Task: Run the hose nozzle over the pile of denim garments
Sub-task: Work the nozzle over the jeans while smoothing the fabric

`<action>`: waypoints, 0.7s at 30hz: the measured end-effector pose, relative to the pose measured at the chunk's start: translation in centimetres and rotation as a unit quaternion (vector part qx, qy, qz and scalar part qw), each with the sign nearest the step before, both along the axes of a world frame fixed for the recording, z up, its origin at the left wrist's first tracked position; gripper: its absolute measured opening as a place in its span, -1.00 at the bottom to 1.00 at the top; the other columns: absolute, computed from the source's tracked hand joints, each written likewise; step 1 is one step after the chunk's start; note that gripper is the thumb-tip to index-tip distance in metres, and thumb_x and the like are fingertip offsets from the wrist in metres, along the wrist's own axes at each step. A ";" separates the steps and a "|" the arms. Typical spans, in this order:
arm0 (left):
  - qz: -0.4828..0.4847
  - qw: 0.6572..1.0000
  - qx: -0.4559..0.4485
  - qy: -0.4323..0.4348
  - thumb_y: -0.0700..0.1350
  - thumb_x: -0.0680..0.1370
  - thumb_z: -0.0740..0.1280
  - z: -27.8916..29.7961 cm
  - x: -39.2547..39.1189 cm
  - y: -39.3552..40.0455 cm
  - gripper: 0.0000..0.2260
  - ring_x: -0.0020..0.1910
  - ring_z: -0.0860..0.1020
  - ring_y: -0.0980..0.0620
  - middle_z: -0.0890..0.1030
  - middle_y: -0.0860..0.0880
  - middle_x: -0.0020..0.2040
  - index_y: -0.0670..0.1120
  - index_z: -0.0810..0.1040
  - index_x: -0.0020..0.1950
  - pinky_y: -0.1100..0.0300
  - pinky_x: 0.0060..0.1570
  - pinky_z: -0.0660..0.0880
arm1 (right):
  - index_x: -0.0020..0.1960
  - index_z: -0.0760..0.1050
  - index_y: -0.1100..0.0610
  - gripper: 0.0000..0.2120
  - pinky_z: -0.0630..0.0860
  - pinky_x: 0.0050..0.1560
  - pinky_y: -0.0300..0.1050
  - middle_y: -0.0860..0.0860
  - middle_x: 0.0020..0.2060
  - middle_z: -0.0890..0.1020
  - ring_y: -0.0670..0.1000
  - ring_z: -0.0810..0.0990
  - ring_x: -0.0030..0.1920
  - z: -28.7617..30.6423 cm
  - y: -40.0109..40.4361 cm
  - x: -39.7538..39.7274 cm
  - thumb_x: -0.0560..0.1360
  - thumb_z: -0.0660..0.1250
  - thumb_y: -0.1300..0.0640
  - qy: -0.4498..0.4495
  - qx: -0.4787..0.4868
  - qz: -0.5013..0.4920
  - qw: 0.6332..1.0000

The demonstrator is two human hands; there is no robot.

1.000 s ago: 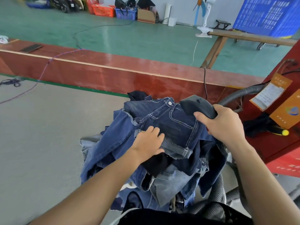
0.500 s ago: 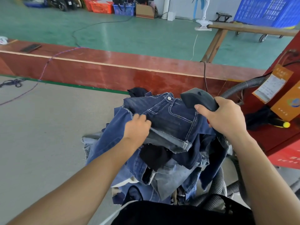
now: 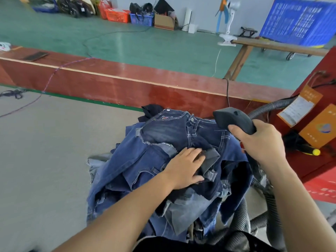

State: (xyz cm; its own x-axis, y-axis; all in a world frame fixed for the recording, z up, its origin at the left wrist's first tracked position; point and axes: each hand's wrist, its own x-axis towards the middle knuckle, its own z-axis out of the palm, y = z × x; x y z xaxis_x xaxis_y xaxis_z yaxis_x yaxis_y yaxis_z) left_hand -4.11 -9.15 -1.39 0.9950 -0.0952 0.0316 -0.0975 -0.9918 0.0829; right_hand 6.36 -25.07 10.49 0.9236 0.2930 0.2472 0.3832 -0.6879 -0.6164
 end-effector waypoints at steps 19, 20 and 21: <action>0.238 0.966 -0.043 0.088 0.49 0.45 -0.02 -2.6 0.7 -1.9 -0.23 0.45 -0.44 -0.30 -0.44 -0.34 0.46 0.28 -0.33 0.50 -0.47 0.25 -0.34 | -0.29 0.41 0.04 -0.65 0.55 -0.26 -0.02 -0.01 -0.43 0.58 0.06 0.60 -0.34 -0.5 0.6 -0.8 0.42 0.40 -0.21 0.025 -0.075 0.066 0.995; 0.230 0.970 -0.019 0.079 0.49 0.44 -0.01 -2.6 0.4 -1.0 -0.25 0.45 -0.44 -0.32 -0.43 -0.33 0.47 0.32 -0.31 0.49 -0.46 0.25 -0.36 | -0.28 0.42 0.05 -0.64 0.55 -0.25 -0.02 0.00 -0.43 0.58 0.06 0.60 -0.34 -0.5 0.5 -0.8 0.42 0.40 -0.21 0.027 -0.078 0.066 0.994; 0.222 0.972 0.004 0.071 0.50 0.44 -0.01 -2.5 0.2 -0.1 -0.27 0.45 -0.42 -0.34 -0.42 -0.31 0.48 0.35 -0.28 0.49 -0.45 0.26 -0.37 | -0.27 0.43 0.07 -0.63 0.56 -0.25 -0.01 0.01 -0.42 0.58 0.06 0.60 -0.34 -0.5 0.4 -0.8 0.42 0.40 -0.22 0.029 -0.080 0.066 0.994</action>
State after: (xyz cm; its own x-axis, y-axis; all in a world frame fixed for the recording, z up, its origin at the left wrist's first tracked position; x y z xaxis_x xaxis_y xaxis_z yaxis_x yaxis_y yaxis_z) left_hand -3.95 -9.23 -3.89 0.9322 0.3455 -0.1077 0.3526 -0.9341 0.0558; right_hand 5.58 -24.67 9.97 0.8859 0.4436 0.1355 0.4437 -0.7254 -0.5262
